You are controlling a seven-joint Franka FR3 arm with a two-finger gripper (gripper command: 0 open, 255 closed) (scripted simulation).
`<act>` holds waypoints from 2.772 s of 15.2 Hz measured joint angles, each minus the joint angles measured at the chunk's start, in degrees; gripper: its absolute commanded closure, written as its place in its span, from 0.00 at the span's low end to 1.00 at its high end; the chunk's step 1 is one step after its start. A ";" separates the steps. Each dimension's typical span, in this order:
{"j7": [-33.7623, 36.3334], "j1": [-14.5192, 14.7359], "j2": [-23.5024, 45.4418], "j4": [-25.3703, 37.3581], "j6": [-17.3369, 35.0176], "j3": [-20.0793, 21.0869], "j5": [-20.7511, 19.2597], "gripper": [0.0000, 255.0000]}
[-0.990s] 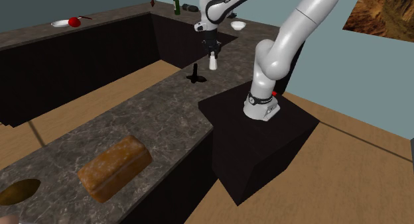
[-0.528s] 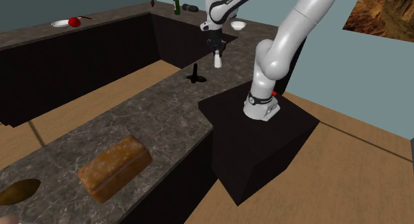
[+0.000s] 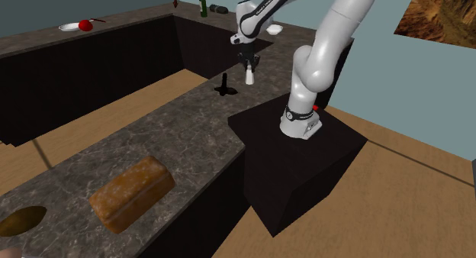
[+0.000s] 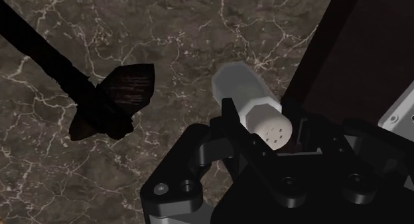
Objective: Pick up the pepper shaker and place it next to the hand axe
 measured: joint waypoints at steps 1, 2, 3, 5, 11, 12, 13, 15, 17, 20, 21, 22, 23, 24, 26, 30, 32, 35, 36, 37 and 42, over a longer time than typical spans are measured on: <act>-0.16 0.39 0.73 -0.24 0.89 -0.44 0.32 1.00; -0.63 0.81 1.71 -0.49 2.04 -1.18 0.72 1.00; -1.12 1.38 2.84 -0.68 3.25 -1.94 1.29 1.00; -1.94 2.30 4.64 -1.13 5.27 -3.13 2.31 1.00; -6.61 6.72 12.39 -2.41 12.49 -7.23 9.12 1.00; -8.17 7.59 14.22 -2.70 13.99 -7.98 11.21 1.00; -10.11 8.40 16.20 -2.78 15.32 -8.60 13.73 1.00; -13.71 9.28 19.75 -3.27 17.73 -8.68 18.88 1.00; -18.17 8.96 23.72 -3.38 19.80 -7.13 25.27 1.00; -23.76 6.21 28.33 -3.49 22.35 -2.78 33.42 1.00; -25.09 5.20 29.33 -3.39 22.85 -1.54 35.25 1.00; -25.53 4.84 29.65 -3.32 22.97 -1.12 35.85 1.00; -25.87 4.55 29.91 -3.25 23.07 -0.77 36.32 1.00; -26.03 4.40 30.04 -3.22 23.13 -0.59 36.55 1.00; -26.15 4.29 30.15 -3.18 23.16 -0.44 36.74 1.00; -26.21 4.24 30.19 -3.16 23.17 -0.38 36.82 0.00; -26.21 4.24 30.19 -3.16 23.17 -0.38 36.83 0.00; -24.47 5.94 28.64 -3.31 22.39 -2.47 34.67 0.00; -22.10 7.74 26.71 -2.98 21.06 -4.88 31.29 0.00; -17.90 10.72 22.60 -2.85 18.83 -9.03 25.88 0.00; -8.81 11.47 15.23 -2.02 14.21 -11.22 12.78 0.00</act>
